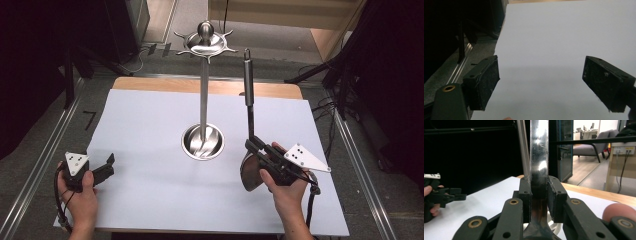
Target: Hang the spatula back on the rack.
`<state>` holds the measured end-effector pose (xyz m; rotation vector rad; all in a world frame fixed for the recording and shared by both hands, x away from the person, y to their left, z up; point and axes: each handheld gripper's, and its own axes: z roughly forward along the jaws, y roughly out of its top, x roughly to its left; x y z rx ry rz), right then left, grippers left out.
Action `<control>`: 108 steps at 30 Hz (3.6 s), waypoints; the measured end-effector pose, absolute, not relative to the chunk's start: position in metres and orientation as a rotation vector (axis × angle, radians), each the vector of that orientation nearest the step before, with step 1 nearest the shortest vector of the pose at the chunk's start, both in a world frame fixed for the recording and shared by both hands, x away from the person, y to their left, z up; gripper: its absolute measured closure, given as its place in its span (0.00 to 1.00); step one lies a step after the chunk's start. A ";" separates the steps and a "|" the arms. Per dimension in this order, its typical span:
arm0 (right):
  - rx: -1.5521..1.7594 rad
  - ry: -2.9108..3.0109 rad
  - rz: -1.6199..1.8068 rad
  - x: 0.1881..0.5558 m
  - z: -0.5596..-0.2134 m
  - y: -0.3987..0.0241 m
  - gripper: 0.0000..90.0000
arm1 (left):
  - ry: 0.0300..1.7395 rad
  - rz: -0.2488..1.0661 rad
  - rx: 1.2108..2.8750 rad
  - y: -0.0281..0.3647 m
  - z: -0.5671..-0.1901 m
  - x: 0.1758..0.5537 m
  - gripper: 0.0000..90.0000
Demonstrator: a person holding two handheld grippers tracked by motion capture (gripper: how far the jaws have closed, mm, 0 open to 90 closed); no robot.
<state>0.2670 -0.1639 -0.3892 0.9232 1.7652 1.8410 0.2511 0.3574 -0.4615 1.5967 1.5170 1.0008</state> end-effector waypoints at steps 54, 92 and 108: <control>0.864 1.814 1.887 0.275 -0.389 -0.152 0.85 | 1.515 1.001 1.598 0.357 -0.462 0.251 0.17; 0.997 1.874 1.810 0.297 -0.398 -0.156 0.72 | 1.521 0.999 1.601 0.357 -0.461 0.251 0.17; 1.349 1.781 1.500 0.306 -0.427 -0.201 0.29 | 1.520 1.000 1.606 0.357 -0.462 0.252 0.17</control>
